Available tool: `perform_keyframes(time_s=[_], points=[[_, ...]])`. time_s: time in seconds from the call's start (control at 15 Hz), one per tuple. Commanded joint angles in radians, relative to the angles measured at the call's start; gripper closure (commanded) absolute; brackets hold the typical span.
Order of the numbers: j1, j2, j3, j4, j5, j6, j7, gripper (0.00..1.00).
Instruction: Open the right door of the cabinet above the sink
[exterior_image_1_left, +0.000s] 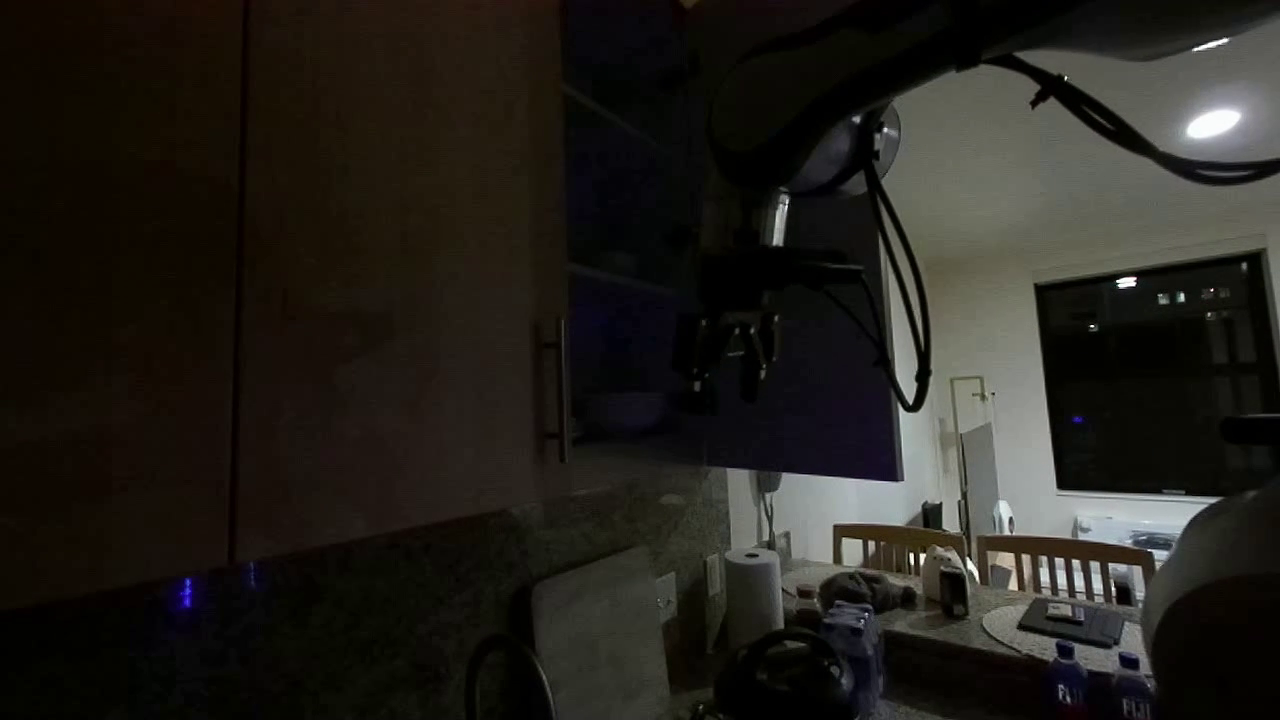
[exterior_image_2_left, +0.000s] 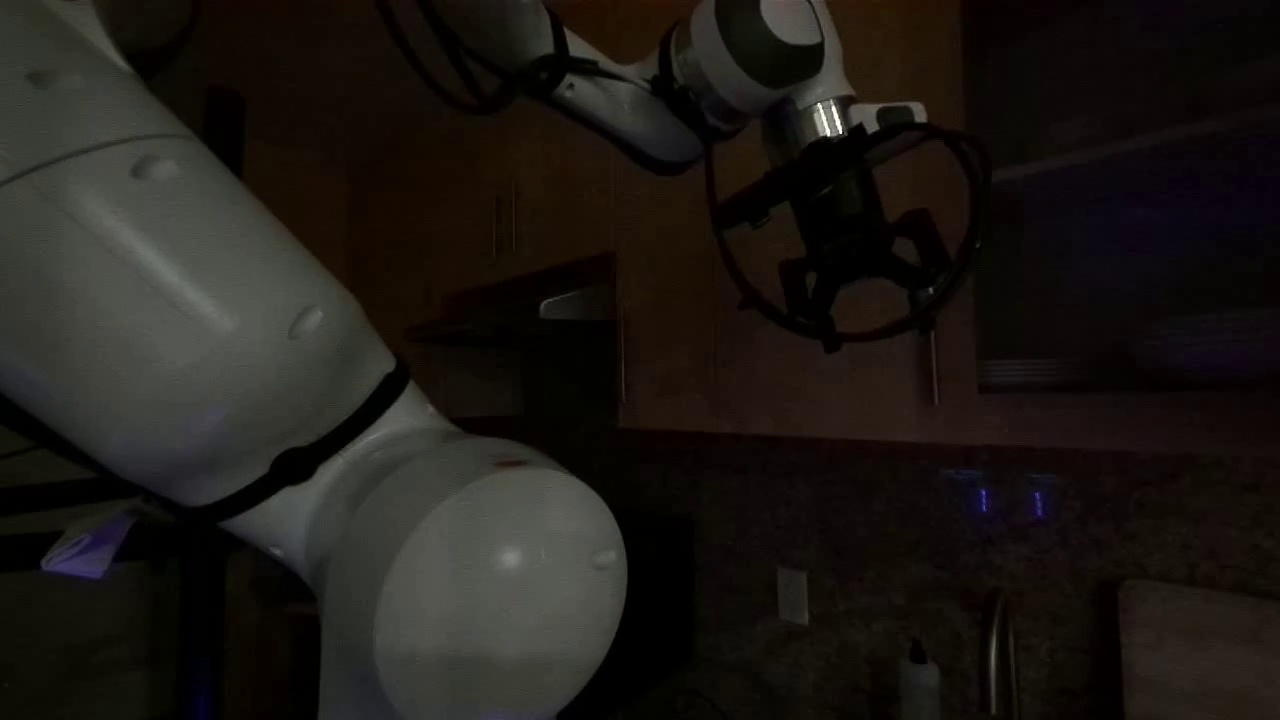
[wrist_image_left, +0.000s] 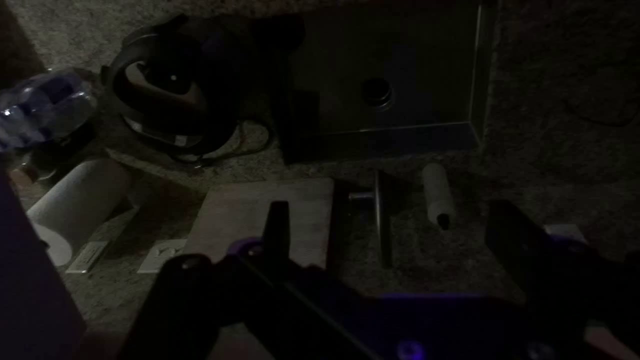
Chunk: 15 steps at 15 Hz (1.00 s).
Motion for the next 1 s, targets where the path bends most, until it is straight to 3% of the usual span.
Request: perform_keyframes(time_s=[0.0, 0.4, 0.93], points=[[0.029, -0.002, -0.002, -0.028, 0.079, -0.006, 0.038, 0.00], [-0.003, 0.002, 0.009, -0.036, 0.100, -0.012, 0.132, 0.00], [-0.019, 0.003, -0.013, -0.030, 0.087, -0.004, 0.121, 0.00]])
